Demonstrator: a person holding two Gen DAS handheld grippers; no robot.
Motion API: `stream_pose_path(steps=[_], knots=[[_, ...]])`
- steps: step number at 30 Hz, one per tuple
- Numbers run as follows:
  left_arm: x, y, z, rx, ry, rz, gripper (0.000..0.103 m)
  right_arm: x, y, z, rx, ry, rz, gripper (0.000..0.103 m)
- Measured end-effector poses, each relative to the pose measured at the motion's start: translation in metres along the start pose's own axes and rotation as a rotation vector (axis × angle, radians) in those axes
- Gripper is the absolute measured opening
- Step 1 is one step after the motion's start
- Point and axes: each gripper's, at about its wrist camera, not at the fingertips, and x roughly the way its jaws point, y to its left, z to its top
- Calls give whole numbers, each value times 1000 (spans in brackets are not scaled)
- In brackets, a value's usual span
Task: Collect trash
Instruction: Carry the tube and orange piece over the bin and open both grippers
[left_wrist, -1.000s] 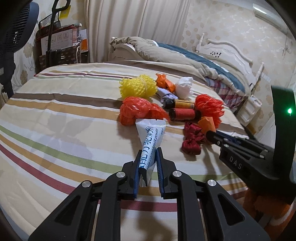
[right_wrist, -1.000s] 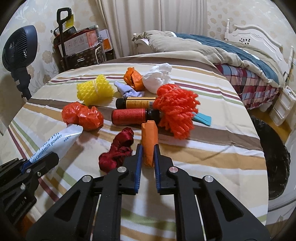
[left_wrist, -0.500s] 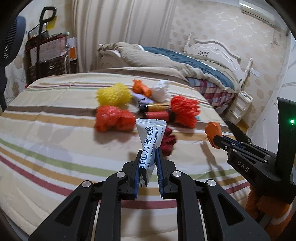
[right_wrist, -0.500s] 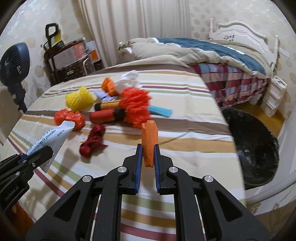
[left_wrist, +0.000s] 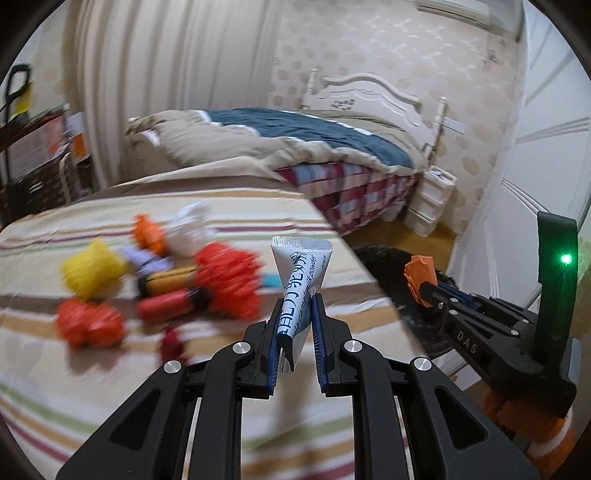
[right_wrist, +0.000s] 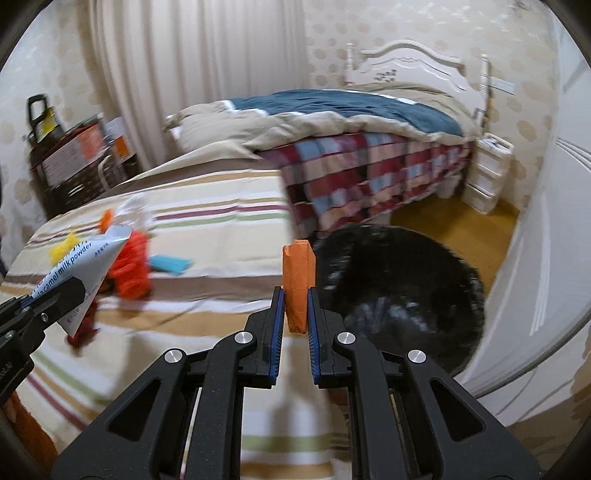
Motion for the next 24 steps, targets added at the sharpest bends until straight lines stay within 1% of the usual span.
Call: stream_pose_path(steps=[3,8,12,24], knots=[[24,-24,10,32,12,-32,17,8,-23,3,22,1,-35,12],[58,-50,19,79,47,-51,17,20,-56,7,59,6,-73,12],[90,-68,27,95,79,-61,17,27,-71,13,67,1,-95,12],[141,-100,31,150,140,-56,17,56,-107,21,124,30,-104,12]])
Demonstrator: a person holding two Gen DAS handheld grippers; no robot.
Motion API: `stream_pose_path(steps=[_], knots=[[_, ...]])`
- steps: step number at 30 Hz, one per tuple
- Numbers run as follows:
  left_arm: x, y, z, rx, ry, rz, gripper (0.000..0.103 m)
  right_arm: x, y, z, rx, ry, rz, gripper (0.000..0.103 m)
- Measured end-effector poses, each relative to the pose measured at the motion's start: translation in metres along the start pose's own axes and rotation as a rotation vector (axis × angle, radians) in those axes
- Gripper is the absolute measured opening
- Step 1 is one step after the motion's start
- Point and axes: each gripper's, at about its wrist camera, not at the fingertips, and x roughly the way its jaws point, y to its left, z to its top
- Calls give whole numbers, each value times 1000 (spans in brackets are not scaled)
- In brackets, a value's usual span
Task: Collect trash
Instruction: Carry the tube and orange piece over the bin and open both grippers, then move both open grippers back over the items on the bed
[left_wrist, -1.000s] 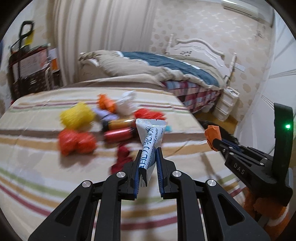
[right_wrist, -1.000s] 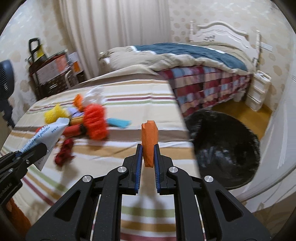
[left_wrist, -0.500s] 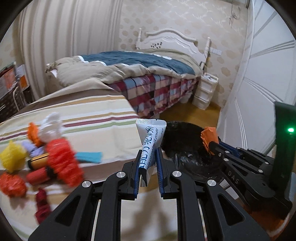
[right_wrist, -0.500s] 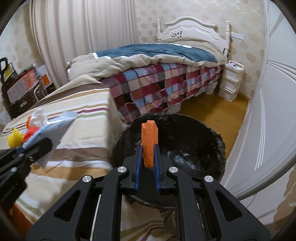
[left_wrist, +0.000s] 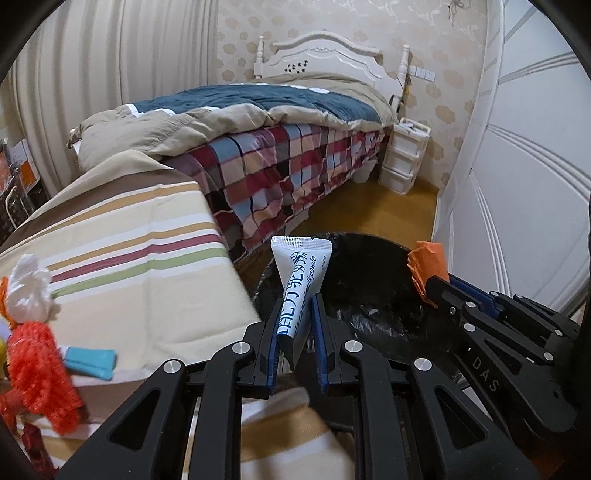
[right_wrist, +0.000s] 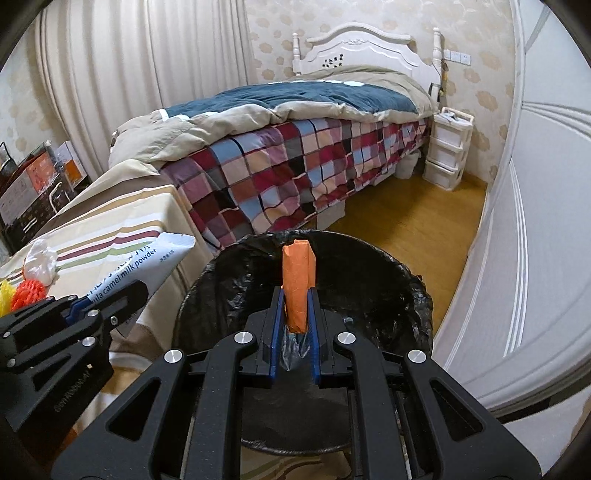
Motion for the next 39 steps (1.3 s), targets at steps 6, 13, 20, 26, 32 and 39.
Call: stream_pose_path(steps=[6,13,20,26,32,39], knots=[[10,-13,5,35,4,16,18,12,-7,1,18,21,-8,13],[9,-10,7,9,1,23,49,16,-17,-1,55,25,-32,28],[-7,3,5,-46,-29,47,76,5,-21,-4,92,1,-66,59],[-33,21,-8,-63,-49,95,80,-10,-15,-10,131,2,-24,70],[-63,49,-30,-89,-47,154,81,-26,14,-21,92,8,38,72],[-96,86,-60,-138,-40,240,81,-41,57,-36,26,15,100,72]])
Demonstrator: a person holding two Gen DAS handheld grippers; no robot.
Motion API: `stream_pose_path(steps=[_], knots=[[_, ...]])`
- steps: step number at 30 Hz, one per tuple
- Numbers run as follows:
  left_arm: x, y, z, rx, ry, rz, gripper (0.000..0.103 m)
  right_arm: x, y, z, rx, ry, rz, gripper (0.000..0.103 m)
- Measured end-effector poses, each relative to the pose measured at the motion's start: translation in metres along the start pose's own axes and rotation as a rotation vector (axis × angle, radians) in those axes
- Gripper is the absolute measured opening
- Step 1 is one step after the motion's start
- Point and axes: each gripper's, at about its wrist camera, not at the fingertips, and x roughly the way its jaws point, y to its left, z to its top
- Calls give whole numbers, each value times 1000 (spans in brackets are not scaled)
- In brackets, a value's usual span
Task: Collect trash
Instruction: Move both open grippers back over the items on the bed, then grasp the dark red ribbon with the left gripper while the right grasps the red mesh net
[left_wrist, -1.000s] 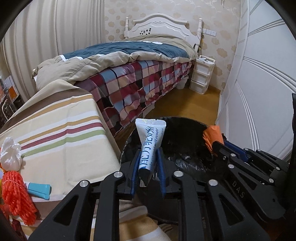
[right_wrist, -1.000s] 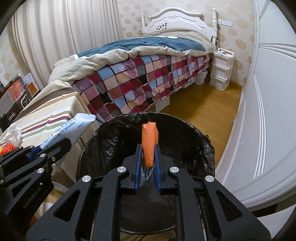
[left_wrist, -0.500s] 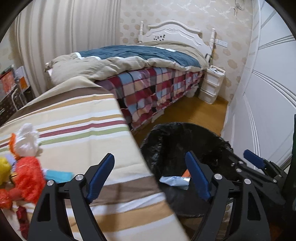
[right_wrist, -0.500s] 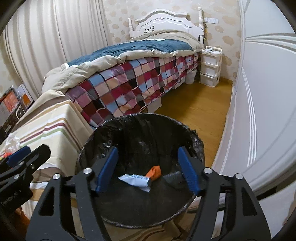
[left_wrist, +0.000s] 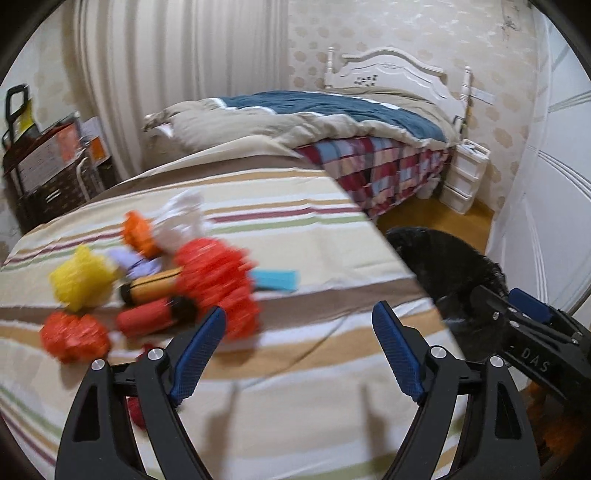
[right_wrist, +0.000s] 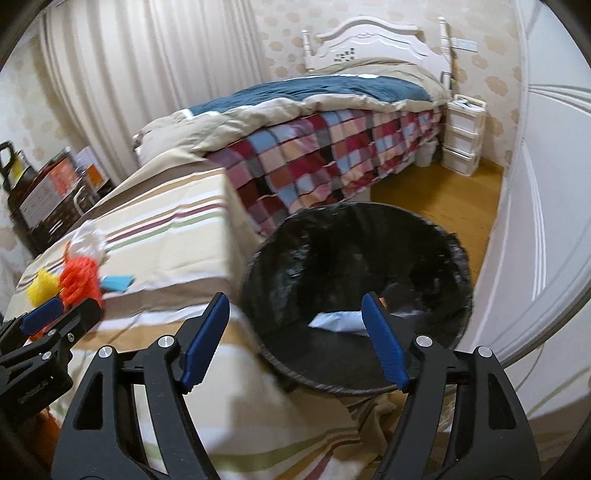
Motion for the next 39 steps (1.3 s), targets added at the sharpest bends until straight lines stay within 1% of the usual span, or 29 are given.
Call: stream_pose_path(steps=[5,8,14,16,17,18,20,22,23,24,26,29,31,39], knots=[[-13,32,-17,-49,10,53,81,-6,27,-11,-50,8,29,76],[-17,49,-23,-83,25,73,81,-6,40,-15,-74,17,46,76],[-15,77,-35,-116,76,104,80,-4,65,-23,-131,30,61,76],[-13,80,-37,-119,88,98,72,-3,71,-24,-145,35,67,76],[-11,80,-38,-115,98,97,67,-2,74,-25,-153,38,70,77],[-8,80,-39,-104,114,95,64,-2,76,-25,-159,41,71,77],[-4,80,-41,-100,134,88,53,0,81,-26,-168,52,81,77],[-1,81,-42,-99,153,81,46,2,85,-27,-177,62,88,77],[-1,81,-42,-94,149,80,42,3,86,-27,-181,65,90,77],[-2,80,-43,-85,147,77,41,4,89,-28,-187,70,94,77],[-2,80,-44,-82,141,73,36,6,93,-28,-196,82,103,77],[-2,82,-44,-91,138,60,36,9,101,-27,-204,99,127,77],[-4,84,-42,-99,132,54,35,9,106,-26,-207,93,140,77],[-22,99,-32,-106,45,102,35,14,141,-20,-269,68,180,77]])
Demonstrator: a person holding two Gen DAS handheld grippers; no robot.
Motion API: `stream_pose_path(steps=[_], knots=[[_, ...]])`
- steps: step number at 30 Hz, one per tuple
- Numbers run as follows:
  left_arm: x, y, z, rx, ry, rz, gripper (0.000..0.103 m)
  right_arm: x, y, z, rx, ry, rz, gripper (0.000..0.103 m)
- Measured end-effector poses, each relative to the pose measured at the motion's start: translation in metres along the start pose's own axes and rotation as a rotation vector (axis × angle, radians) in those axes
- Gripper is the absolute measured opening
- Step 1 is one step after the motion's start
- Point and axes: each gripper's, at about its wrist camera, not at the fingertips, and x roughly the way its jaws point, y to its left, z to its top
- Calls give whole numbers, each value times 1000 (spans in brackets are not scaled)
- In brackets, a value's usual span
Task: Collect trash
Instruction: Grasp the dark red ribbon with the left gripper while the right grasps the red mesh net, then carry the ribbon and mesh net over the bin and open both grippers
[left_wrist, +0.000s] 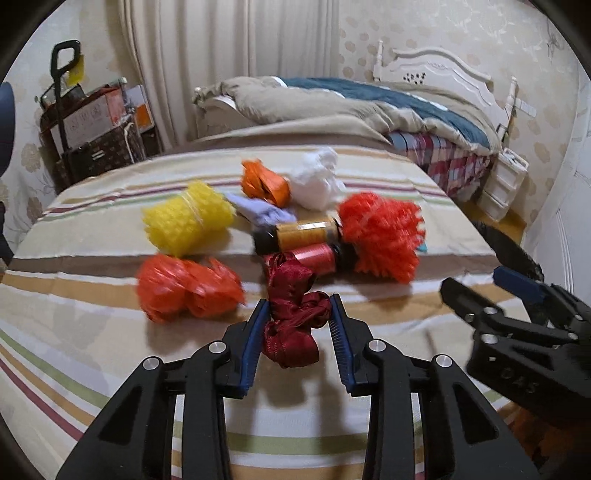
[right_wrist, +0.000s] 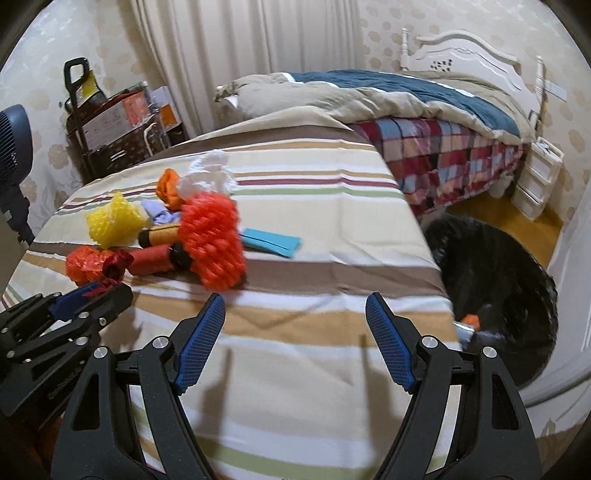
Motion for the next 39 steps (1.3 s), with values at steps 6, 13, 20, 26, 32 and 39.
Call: stream_pose_path(steps=[6,13,20,26,32,39], knots=[[-7,18,8,-32,-29,17,35,9,19,14,-31,-13,24,77],[1,33,9,-60,-19,22,35,26,37,30,-59,-11,33,76],[3,43,9,-88,-18,18,35,40,46,29,-80,29,58,37],[-2,39,5,-88,-24,6,35,22,36,23,-55,-4,56,32],[-9,27,4,-73,-38,-16,35,-4,15,16,-20,-47,41,31],[-15,1,4,-32,-54,-49,35,-25,-18,5,33,-76,-5,31]])
